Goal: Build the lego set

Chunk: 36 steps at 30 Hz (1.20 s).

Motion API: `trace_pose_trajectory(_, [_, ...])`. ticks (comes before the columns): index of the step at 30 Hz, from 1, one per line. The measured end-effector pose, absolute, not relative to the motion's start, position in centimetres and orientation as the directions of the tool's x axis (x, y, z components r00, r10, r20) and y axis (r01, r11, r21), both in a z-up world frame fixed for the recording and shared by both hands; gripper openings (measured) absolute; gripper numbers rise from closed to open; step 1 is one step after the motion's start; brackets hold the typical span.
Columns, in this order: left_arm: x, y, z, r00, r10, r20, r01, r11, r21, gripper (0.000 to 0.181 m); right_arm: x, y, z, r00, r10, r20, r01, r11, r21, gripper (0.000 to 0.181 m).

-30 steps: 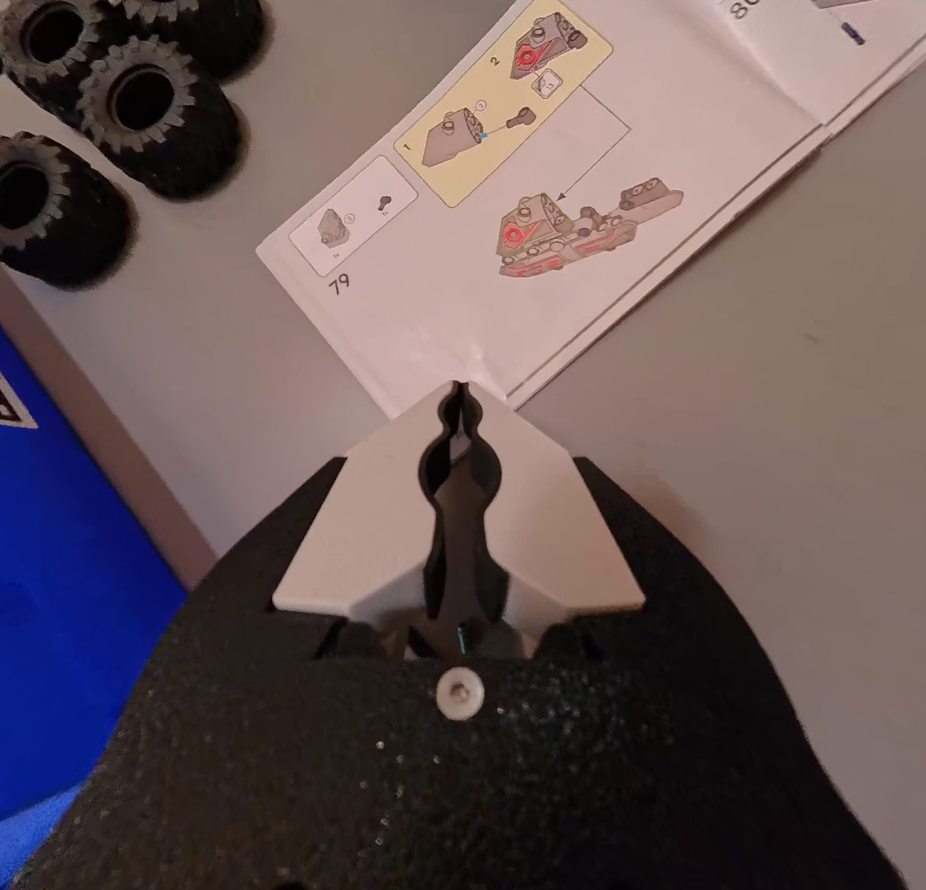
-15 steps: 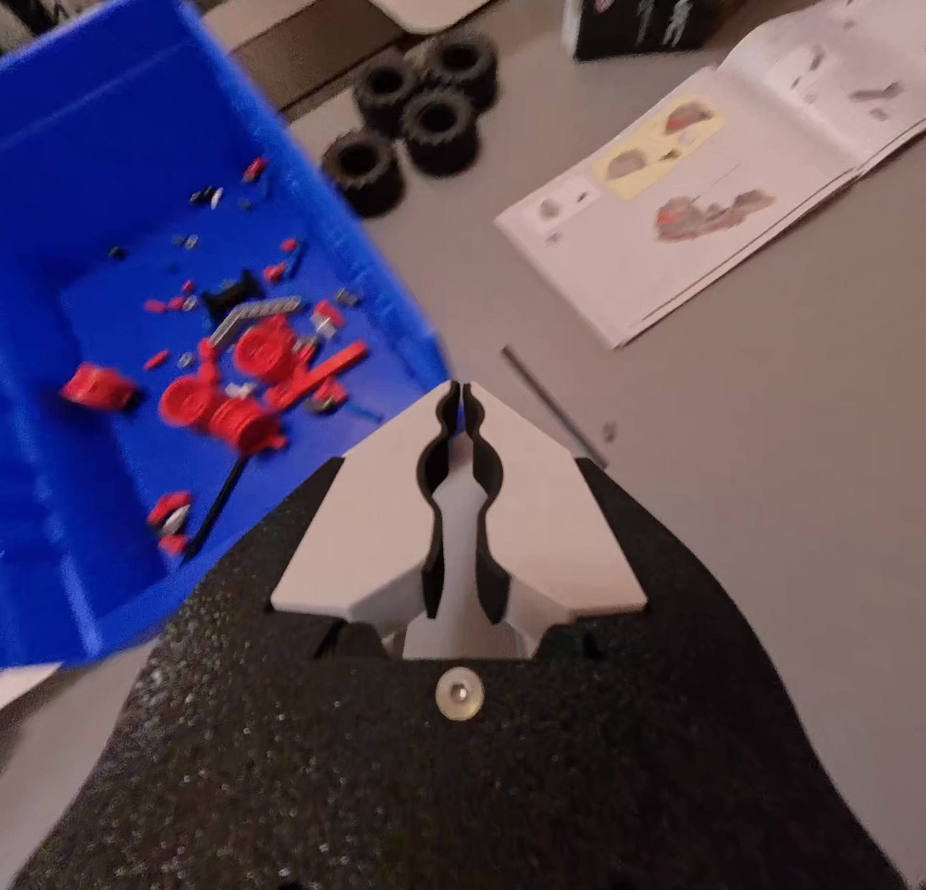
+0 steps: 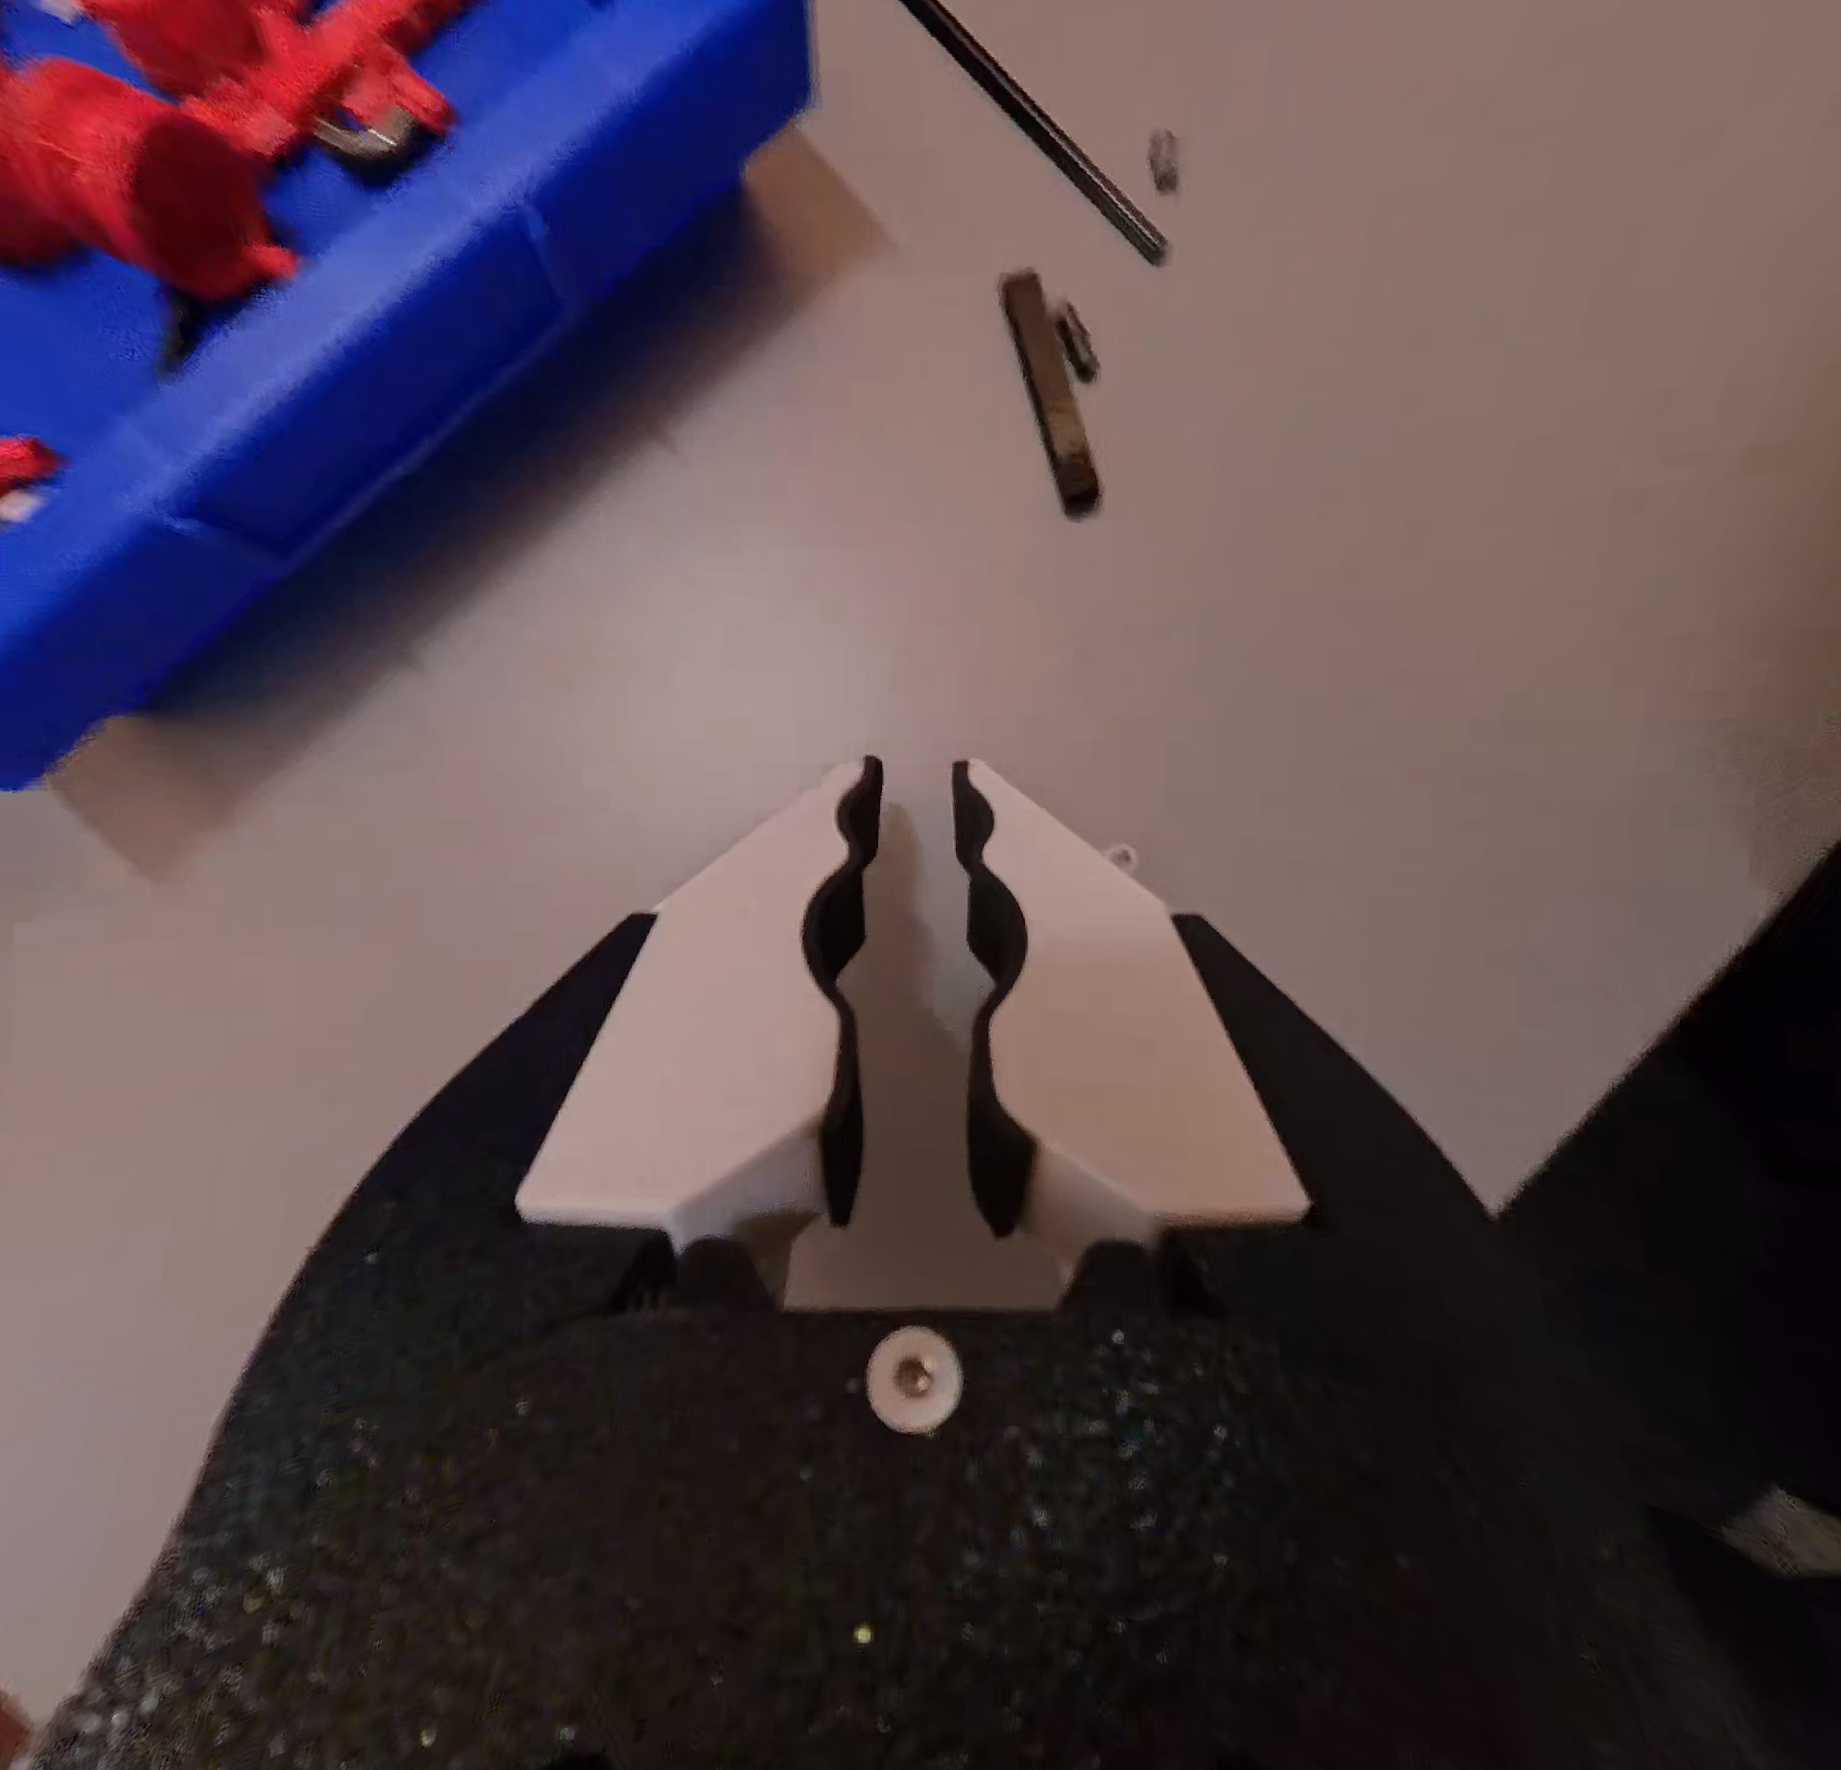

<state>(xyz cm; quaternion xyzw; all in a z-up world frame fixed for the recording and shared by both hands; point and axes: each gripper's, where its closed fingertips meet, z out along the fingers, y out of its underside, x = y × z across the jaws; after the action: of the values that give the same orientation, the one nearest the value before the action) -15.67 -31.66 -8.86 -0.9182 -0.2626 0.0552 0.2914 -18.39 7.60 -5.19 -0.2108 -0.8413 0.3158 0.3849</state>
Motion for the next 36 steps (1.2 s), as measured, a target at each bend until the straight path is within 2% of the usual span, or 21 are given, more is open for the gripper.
trace_pose_trajectory(4, [-22.1, -31.1, -4.6, 0.808, 0.589, -0.037, 0.424, -0.622, -0.658, 0.008, -20.8, 8.0, -4.1, -0.527, 0.649, 0.548, 0.081, 0.681, -0.728, 0.011])
trace_pose_trajectory(7, [-27.7, -30.6, -0.6, 0.806, 0.584, -0.092, 0.374, -0.624, -0.686, 0.007, -22.1, 11.5, -3.6, -0.367, 0.722, 0.587, 0.118, 0.662, -0.74, 0.01])
trace_pose_trajectory(12, [-35.7, -31.0, 0.9, 0.799, 0.585, -0.141, 0.389, -0.681, -0.621, 0.01, -21.5, 19.2, -4.6, -0.055, 0.749, 0.661, 0.215, 0.655, -0.724, 0.017])
trace_pose_trajectory(15, [-37.9, -30.8, -0.3, 0.79, 0.603, -0.114, 0.425, -0.672, -0.607, 0.011, -20.6, 20.3, -4.6, 0.038, 0.623, 0.781, 0.209, 0.76, -0.616, 0.015])
trace_pose_trajectory(16, [-38.1, -30.8, -0.9, 0.791, 0.602, -0.112, 0.443, -0.689, -0.574, 0.013, -20.6, 20.1, -4.0, 0.066, 0.597, 0.799, 0.194, 0.778, -0.598, 0.015])
trace_pose_trajectory(19, [-38.6, -30.8, -1.7, 0.798, 0.582, -0.155, 0.424, -0.725, -0.543, 0.014, -21.2, 20.3, -4.9, 0.04, 0.588, 0.808, 0.226, 0.782, -0.58, 0.019])
trace_pose_trajectory(23, [-38.6, -30.5, -2.6, 0.814, 0.563, -0.142, 0.424, -0.743, -0.518, 0.014, -21.5, 21.1, -5.6, 0.025, 0.636, 0.772, 0.263, 0.741, -0.618, 0.024])
trace_pose_trajectory(27, [-39.1, -30.1, -2.8, 0.791, 0.602, -0.109, 0.464, -0.706, -0.535, 0.014, -21.8, 20.2, -6.5, -0.035, 0.591, 0.806, 0.26, 0.784, -0.564, 0.026])
trace_pose_trajectory(36, [-38.9, -29.7, -3.3, 0.794, 0.602, -0.081, 0.476, -0.699, -0.534, 0.014, -22.0, 19.7, -7.2, -0.078, 0.551, 0.831, 0.258, 0.816, -0.517, 0.027])
